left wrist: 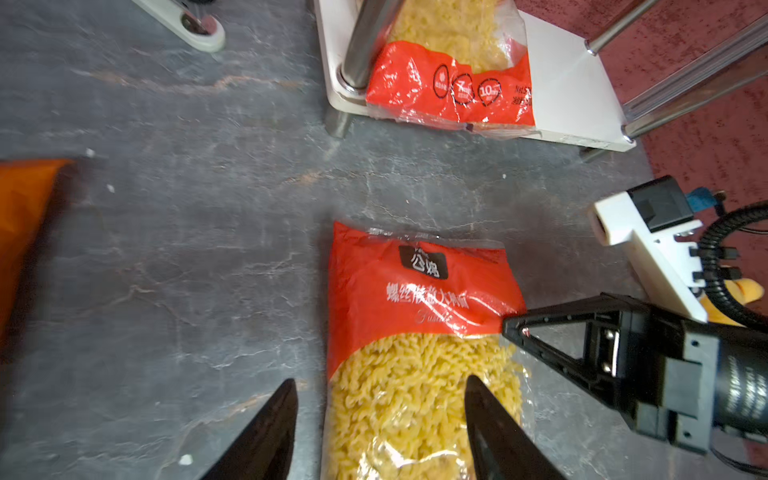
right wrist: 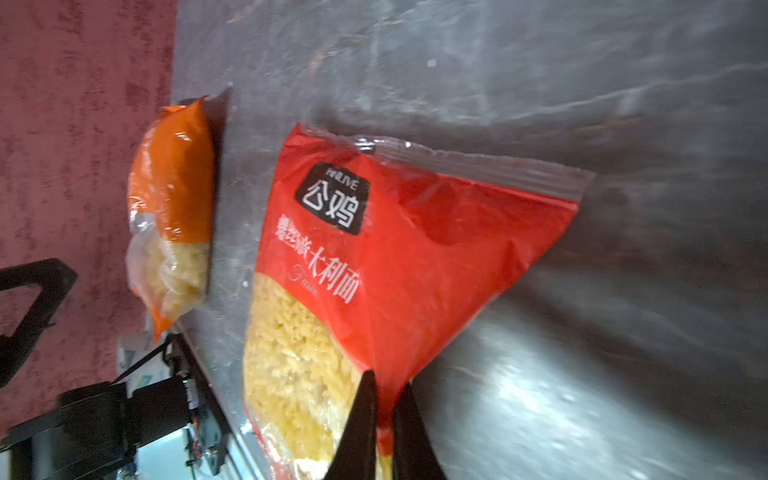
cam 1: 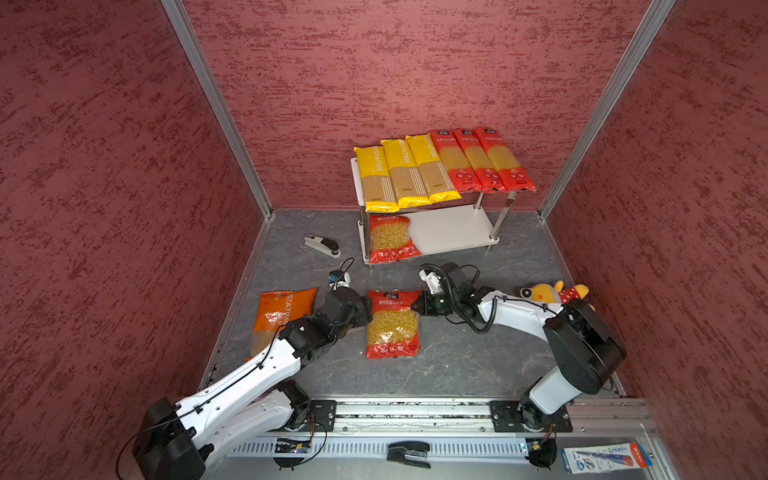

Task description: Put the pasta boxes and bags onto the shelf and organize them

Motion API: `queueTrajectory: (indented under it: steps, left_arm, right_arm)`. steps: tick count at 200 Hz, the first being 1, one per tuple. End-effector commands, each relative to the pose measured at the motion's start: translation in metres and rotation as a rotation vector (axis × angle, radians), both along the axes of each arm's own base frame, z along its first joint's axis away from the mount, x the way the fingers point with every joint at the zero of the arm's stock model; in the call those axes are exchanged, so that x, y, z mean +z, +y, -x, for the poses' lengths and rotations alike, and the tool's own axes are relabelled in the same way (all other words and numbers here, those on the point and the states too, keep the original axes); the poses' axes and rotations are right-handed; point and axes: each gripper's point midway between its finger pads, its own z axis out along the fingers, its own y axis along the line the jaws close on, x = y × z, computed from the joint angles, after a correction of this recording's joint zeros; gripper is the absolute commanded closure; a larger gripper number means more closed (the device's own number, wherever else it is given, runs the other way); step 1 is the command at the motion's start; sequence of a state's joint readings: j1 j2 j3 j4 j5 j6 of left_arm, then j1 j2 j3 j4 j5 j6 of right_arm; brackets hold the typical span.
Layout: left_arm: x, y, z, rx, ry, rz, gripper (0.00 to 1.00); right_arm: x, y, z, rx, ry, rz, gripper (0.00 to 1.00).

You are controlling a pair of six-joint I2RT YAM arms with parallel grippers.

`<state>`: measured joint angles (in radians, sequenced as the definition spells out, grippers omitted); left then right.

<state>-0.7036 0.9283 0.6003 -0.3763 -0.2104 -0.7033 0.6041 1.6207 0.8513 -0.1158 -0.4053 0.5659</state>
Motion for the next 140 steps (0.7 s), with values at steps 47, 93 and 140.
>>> queueTrajectory:
  steps: [47,93,140]
  left_arm:
    - [-0.027,-0.028,-0.004,-0.112,0.067,0.222,0.29]
    - [-0.056,-0.053,-0.018,-0.138,0.11,0.244,0.28]
    - [-0.073,-0.09,-0.018,-0.211,0.152,0.261,0.3]
  right_arm:
    - [0.009,-0.053,0.006,-0.366,-0.001,-0.039,0.4]
    - [-0.002,-0.026,0.018,-0.314,0.052,-0.053,0.32]
    - [-0.004,0.021,0.021,-0.189,0.098,-0.13,0.33]
